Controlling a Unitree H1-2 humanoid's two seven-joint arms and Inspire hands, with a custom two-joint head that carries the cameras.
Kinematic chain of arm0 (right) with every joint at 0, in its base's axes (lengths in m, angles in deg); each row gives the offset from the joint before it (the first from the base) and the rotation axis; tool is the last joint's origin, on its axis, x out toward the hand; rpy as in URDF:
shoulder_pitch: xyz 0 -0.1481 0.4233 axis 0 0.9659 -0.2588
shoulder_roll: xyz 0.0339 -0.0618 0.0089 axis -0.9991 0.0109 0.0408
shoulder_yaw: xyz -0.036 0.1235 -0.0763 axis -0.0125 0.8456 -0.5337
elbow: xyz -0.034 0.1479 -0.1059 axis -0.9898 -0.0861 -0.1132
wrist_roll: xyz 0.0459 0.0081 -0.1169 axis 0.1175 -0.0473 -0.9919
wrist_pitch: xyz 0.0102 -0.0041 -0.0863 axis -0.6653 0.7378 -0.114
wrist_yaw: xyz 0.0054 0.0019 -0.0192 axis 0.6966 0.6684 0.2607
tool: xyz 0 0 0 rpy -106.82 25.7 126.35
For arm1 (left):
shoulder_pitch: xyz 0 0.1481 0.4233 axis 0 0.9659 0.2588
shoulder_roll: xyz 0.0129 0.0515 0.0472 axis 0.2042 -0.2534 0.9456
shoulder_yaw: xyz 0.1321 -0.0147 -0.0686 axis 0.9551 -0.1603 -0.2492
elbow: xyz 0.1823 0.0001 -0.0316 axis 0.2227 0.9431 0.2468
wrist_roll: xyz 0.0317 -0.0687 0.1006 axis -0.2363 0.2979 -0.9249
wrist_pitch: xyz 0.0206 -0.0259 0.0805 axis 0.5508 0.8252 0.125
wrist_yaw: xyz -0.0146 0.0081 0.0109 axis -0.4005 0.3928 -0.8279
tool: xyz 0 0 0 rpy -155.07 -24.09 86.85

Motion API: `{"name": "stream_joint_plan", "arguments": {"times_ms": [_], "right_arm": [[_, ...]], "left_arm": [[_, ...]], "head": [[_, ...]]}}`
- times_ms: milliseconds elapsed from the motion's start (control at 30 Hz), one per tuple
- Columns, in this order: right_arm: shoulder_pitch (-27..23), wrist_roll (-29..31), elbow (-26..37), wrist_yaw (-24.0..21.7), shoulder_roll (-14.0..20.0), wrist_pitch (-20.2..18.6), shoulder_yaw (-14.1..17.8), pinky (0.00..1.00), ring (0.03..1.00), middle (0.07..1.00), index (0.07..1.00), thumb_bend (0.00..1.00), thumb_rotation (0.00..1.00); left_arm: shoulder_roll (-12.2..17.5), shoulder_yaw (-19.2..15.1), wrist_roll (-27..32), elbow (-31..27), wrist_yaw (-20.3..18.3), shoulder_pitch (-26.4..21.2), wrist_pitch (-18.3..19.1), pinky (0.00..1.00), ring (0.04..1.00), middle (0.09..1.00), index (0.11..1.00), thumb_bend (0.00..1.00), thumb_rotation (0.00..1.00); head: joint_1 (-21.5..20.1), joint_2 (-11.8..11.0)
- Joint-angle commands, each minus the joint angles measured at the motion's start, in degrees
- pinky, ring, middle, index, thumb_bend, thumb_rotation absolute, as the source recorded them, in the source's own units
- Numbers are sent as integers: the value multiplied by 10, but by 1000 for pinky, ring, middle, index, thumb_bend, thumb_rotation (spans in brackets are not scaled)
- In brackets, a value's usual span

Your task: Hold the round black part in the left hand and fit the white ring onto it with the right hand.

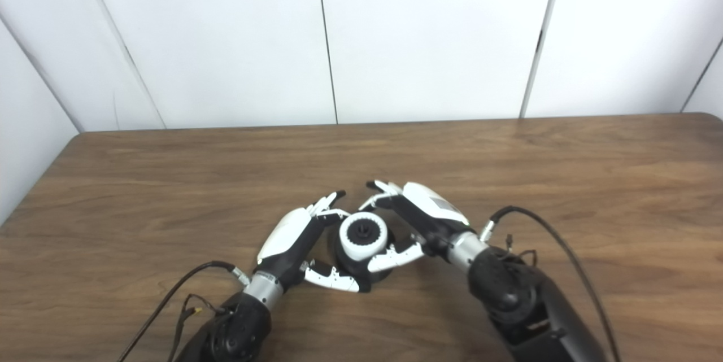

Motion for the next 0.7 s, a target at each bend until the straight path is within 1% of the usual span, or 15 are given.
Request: {"name": "stream_joint_plan", "arguments": {"times_ms": [0,100,267,367,567,667], "right_arm": [[-14,3,6,-30,11,-15,-4,979,1000,1000,998,1000,514],[-15,7,7,-41,14,-18,-4,962,1000,1000,1000,1000,517],[-16,14,8,-50,15,-20,-1,977,1000,1000,1000,1000,504],[-16,21,5,-53,16,-19,5,996,1000,1000,1000,1000,506],[-6,37,0,-44,20,-6,22,1000,1000,1000,1000,1000,519],[10,39,0,-27,20,0,36,995,1000,1000,1000,1000,502]], "left_arm": [[1,-1,-4,-13,5,-15,-7,1000,1000,1000,641,906,253],[2,-1,-4,-13,4,-15,-6,1000,1000,1000,642,907,260],[3,-1,-6,-14,3,-15,-4,1000,1000,1000,643,909,284],[3,-2,-5,-15,2,-15,-3,1000,1000,1000,643,908,278],[4,-2,-4,-15,4,-13,-5,1000,1000,1000,641,909,272],[4,-1,-6,-19,3,-10,-3,1000,1000,1000,643,910,268]], "head": [[0,1],[1,1],[0,2],[0,2],[-6,-7],[-6,-12]]}}
